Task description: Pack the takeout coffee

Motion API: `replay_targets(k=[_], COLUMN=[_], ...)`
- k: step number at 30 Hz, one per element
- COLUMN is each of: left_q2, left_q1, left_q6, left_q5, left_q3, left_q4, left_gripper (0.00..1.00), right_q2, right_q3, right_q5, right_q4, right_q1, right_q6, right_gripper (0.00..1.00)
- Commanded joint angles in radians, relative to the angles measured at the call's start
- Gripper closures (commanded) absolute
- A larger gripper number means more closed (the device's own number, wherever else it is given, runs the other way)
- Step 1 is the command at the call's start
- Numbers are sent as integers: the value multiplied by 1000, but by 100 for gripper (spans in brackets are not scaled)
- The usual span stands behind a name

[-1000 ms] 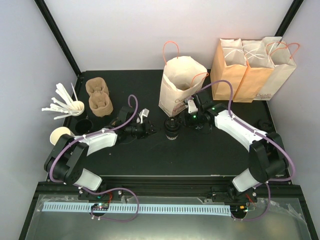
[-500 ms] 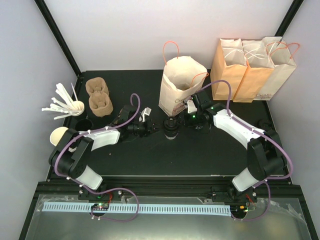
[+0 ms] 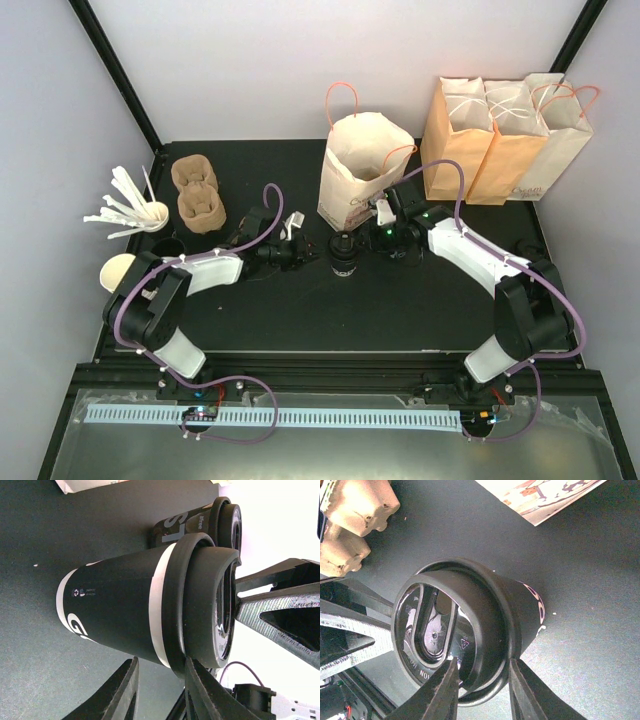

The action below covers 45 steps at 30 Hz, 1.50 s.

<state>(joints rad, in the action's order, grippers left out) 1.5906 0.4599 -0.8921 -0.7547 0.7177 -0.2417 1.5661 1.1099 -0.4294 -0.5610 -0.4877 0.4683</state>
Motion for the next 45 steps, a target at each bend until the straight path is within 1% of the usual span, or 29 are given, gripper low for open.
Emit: replay_targets(k=[1, 6, 11, 19, 20, 22, 26, 30, 34, 38, 42, 45], left_q2=[13, -26, -39, 5, 8, 13, 25, 42, 51, 69, 81, 83], left_q1=[6, 2, 2, 1, 2, 2, 1, 3, 3, 4, 4, 5], left_q6=[22, 25, 28, 31, 31, 31, 33, 36, 41, 45, 54, 53], left_q5=[3, 21, 44, 34, 35, 36, 34, 31, 36, 41, 59, 70], left_q3=[34, 52, 74, 86, 86, 87, 90, 90, 83, 81, 68, 24], left_q4=[7, 35, 60, 64, 62, 61, 63, 68, 70, 76, 85, 63], left_gripper=[71, 71, 71, 78, 79, 79, 80, 81, 85, 87, 89, 89], right_q2=[5, -18, -11, 26, 30, 37, 58, 63, 59, 53, 47, 39], right_q3=[18, 56, 82, 83, 81, 78, 70, 46, 21, -13, -78, -144], right_q5=[-17, 31, 26, 17, 18, 18, 11, -4, -9, -16, -21, -28], right_q4=[8, -30, -40, -31, -28, -24, -21, -2, 12, 30, 63, 105], right_q1=[-5, -4, -5, -5, -5, -5, -5, -6, -6, -6, -6, -6], right_q6=[-18, -22, -22, -18, -18, -18, -18, -14, -10, -5, 5, 17], right_gripper=[69, 68, 68, 69, 70, 76, 77, 77, 77, 77, 77, 77])
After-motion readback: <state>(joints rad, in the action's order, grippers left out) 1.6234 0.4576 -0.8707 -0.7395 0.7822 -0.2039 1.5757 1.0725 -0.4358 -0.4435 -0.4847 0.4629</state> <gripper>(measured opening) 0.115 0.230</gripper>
